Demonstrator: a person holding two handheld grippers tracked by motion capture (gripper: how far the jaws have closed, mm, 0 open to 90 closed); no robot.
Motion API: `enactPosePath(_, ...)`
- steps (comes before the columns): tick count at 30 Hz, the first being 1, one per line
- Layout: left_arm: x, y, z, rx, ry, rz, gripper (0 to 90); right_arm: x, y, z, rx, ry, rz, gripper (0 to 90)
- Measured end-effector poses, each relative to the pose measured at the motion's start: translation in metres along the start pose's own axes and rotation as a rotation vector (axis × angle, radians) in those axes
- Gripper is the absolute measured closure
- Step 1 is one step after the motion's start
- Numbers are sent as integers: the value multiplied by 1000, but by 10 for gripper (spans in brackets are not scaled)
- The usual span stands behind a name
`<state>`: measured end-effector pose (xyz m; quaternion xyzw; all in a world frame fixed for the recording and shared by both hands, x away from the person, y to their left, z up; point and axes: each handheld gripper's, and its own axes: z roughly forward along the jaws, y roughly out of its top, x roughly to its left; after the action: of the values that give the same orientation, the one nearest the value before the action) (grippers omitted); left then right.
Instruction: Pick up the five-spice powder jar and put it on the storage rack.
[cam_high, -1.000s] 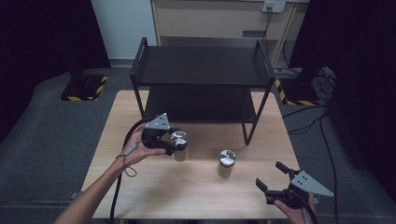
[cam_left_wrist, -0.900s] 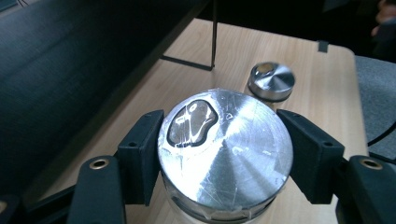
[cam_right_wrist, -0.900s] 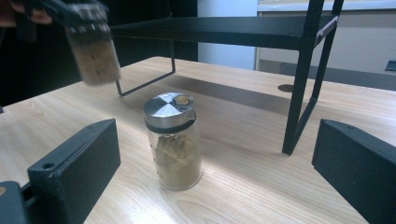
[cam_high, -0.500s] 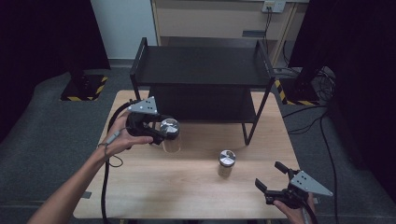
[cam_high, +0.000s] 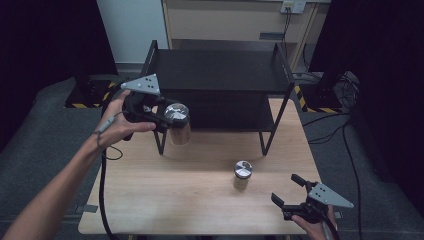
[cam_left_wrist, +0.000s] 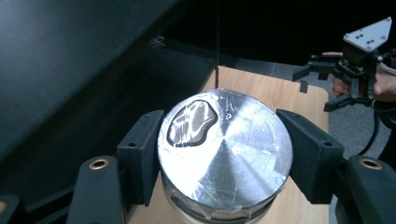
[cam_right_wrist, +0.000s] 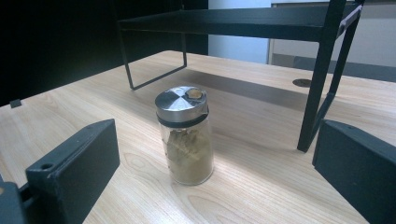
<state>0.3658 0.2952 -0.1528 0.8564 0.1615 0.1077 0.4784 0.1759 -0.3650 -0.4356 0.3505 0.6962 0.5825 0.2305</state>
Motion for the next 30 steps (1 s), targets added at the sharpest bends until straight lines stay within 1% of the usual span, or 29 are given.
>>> enactPosePath(2, 1, 12, -4, 8, 1, -3, 339, 0, 0, 0, 1, 0, 1, 10)
enactPosePath(10, 6, 51, -21, -9, 24, -21, 339, 0, 0, 0, -1, -2, 6, 11)
enactPosePath(12, 8, 59, -25, -13, 28, -20, 339, -1, 0, 0, -2, -3, 6, 11)
enactPosePath(13, 8, 66, -27, -8, 34, -16, 339, -1, 0, 0, -2, -3, 6, 11)
enactPosePath(14, 7, 70, -28, -7, 38, -14, 339, -1, -1, 0, -2, -4, 6, 11)
enactPosePath(16, 10, 79, -31, -8, 43, -29, 339, -1, -1, 0, -3, -6, 7, 11)
enactPosePath(17, 10, 81, -32, -9, 48, -28, 339, 0, -1, 0, -4, -7, 7, 12)
enactPosePath(20, 11, 92, -34, -14, 68, -35, 339, -1, -1, 0, -4, -8, 9, 11)
enactPosePath(23, 13, 100, -34, -22, 97, -55, 339, -1, -1, 0, -5, -9, 9, 12)
enactPosePath(25, 14, 105, -33, -23, 125, -67, 339, -1, -1, -1, -6, -10, 9, 12)
enactPosePath(28, 19, 111, -29, -25, 174, -109, 339, -1, -1, -2, -6, -11, 11, 12)
enactPosePath(30, 21, 114, -26, -20, 211, -124, 339, -1, -1, -2, -8, -12, 12, 12)
